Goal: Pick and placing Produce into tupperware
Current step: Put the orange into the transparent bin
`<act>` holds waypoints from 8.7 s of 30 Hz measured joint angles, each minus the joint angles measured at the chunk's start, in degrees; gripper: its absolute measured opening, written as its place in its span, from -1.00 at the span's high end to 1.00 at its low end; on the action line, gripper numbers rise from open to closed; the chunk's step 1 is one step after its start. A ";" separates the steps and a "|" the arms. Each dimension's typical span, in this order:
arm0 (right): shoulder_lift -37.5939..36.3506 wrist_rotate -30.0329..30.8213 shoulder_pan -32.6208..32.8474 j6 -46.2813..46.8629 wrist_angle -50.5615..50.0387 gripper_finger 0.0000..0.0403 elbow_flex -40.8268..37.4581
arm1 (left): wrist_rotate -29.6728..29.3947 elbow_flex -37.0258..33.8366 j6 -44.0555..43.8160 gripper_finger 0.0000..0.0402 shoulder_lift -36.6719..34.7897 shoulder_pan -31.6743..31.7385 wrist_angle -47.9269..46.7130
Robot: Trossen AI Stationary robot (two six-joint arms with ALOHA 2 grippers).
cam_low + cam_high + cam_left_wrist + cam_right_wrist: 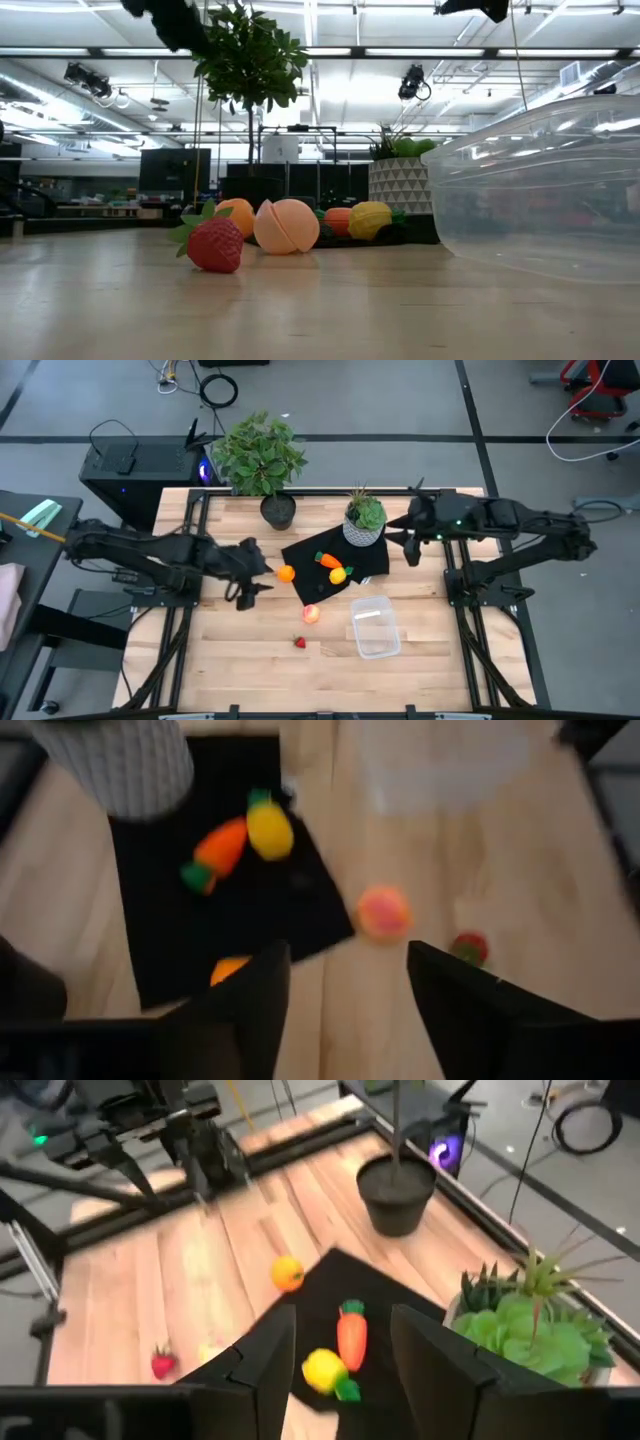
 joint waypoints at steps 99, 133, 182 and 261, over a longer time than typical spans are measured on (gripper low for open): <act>0.36 -1.96 0.00 0.97 -2.55 -0.03 -0.82 | 0.63 -0.04 8.06 -0.98 37.02 12.33 7.33; 0.36 -1.96 0.01 0.97 -2.55 0.02 -0.82 | 0.20 -0.04 8.00 -0.50 36.95 12.33 7.29; 0.34 -1.92 0.00 0.55 -3.93 0.02 -0.81 | 1.39 21.48 7.65 -0.36 35.18 11.00 0.07; 1.32 0.57 -22.45 0.99 -7.60 0.03 -0.77 | -1.42 37.09 15.58 -0.31 61.63 -2.12 32.86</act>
